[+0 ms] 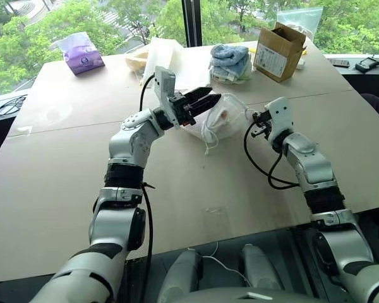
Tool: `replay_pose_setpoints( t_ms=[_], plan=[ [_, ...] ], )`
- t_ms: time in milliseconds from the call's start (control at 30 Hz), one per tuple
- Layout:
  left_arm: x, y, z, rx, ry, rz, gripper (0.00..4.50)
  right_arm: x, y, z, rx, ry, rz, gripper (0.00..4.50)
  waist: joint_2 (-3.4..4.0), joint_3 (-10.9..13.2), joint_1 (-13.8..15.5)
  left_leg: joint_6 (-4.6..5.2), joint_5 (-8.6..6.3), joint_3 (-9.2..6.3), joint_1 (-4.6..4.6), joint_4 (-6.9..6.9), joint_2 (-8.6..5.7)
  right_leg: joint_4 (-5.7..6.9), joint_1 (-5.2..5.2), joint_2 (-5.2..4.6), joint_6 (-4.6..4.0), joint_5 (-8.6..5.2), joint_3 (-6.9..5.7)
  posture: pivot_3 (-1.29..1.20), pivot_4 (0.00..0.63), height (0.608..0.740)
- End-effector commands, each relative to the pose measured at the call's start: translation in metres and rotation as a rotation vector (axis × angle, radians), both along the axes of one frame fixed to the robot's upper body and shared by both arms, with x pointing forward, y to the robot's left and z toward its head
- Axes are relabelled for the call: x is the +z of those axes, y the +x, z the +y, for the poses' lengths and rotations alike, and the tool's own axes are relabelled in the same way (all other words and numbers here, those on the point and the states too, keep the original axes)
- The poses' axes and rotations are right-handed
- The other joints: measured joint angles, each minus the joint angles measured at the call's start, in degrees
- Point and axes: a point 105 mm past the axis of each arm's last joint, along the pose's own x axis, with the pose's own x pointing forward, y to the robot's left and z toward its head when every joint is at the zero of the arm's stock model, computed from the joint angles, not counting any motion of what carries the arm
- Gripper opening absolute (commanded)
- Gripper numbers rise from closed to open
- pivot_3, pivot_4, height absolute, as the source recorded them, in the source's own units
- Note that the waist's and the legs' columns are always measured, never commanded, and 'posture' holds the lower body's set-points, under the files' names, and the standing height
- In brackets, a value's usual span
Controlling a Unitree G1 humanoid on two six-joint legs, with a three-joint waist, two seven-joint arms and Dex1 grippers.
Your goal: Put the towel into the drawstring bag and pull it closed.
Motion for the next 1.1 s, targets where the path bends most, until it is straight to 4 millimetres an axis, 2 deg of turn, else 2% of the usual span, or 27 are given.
replay_pose_setpoints(
  t_ms=[33,100,167,200,267,367,467,600,733,867,1100],
  plan=[
    [0.024,-0.022,0.02,-0.046,-0.049,-0.049,2.3,0.032,0.002,0.002,0.0,0.026,-0.087,0.0,0.0,0.0,-0.04,0.0,0.0,0.0,0.0,0.0,0.0,0.0,0.0,0.0,0.0,0.0,0.01,0.0,0.15,0.74],
    [0.024,-0.031,0.028,-0.062,-0.046,-0.035,2.3,0.034,0.002,0.002,-0.002,0.034,-0.087,0.0,0.01,0.0,-0.07,0.0,0.0,0.0,0.0,0.01,0.0,0.0,0.0,0.0,0.0,0.0,0.01,0.0,0.15,0.74],
    [0.015,-0.042,0.033,-0.083,-0.001,0.005,2.3,0.034,0.002,0.003,-0.002,0.035,-0.085,0.0,0.01,0.0,0.01,0.0,0.0,-0.01,0.0,0.0,0.0,-0.01,0.0,-0.01,0.0,0.0,0.0,0.0,0.15,0.74],
    [0.006,-0.046,0.035,-0.086,0.038,0.032,2.3,0.034,0.002,0.003,-0.001,0.035,-0.084,0.0,0.02,-0.01,0.03,0.0,0.0,-0.01,0.01,-0.01,0.0,-0.01,0.01,-0.01,0.0,0.0,0.0,0.0,0.15,0.74],
    [-0.026,-0.049,0.036,-0.053,0.164,0.083,2.3,0.033,0.003,0.004,0.001,0.036,-0.08,0.0,0.03,-0.01,0.12,0.0,0.0,0.01,0.04,-0.03,0.0,-0.01,0.02,-0.01,0.0,0.0,0.02,0.0,0.15,0.74],
    [-0.07,-0.051,0.03,0.008,0.322,0.096,2.3,0.031,0.002,0.006,0.006,0.034,-0.078,0.0,0.06,-0.03,0.42,0.0,0.0,0.05,0.13,-0.12,-0.01,-0.02,0.06,-0.01,0.0,0.0,0.06,0.0,0.15,0.74],
    [-0.096,-0.053,0.018,0.055,0.341,0.088,2.3,0.033,0.002,0.006,0.003,0.036,-0.081,0.0,0.06,-0.03,0.72,0.0,0.0,0.02,0.1,-0.12,-0.01,-0.04,0.05,-0.02,-0.01,0.0,0.03,0.0,0.15,0.74],
    [-0.105,-0.038,0.006,0.194,0.267,0.034,2.3,0.032,0.002,0.006,-0.003,0.039,-0.081,0.0,0.05,-0.03,1.21,0.0,0.0,0.01,0.06,-0.09,-0.02,-0.05,0.05,-0.04,-0.01,0.0,0.0,0.0,0.15,0.74],
    [-0.115,-0.032,-0.006,0.247,0.245,0.012,2.3,0.027,0.0,0.014,0.016,0.017,-0.081,0.0,0.05,-0.03,0.96,0.0,0.0,0.07,0.07,-0.1,-0.01,-0.04,0.03,-0.04,-0.01,0.0,0.05,0.0,0.15,0.74],
    [-0.125,-0.024,-0.015,0.297,0.301,-0.006,2.3,0.031,-0.002,0.022,0.033,0.014,-0.1,0.0,0.05,-0.03,0.88,0.0,0.0,0.08,0.08,-0.11,-0.01,-0.03,0.03,-0.03,-0.01,0.0,0.05,0.0,0.15,0.74],
    [-0.134,-0.014,-0.031,0.304,0.413,-0.063,2.3,0.035,-0.003,0.018,0.009,0.017,-0.117,0.0,0.06,-0.04,1.02,0.0,0.0,0.05,0.08,-0.09,-0.04,-0.02,0.05,-0.04,-0.01,0.0,0.02,0.0,0.15,0.74]
  ],
)
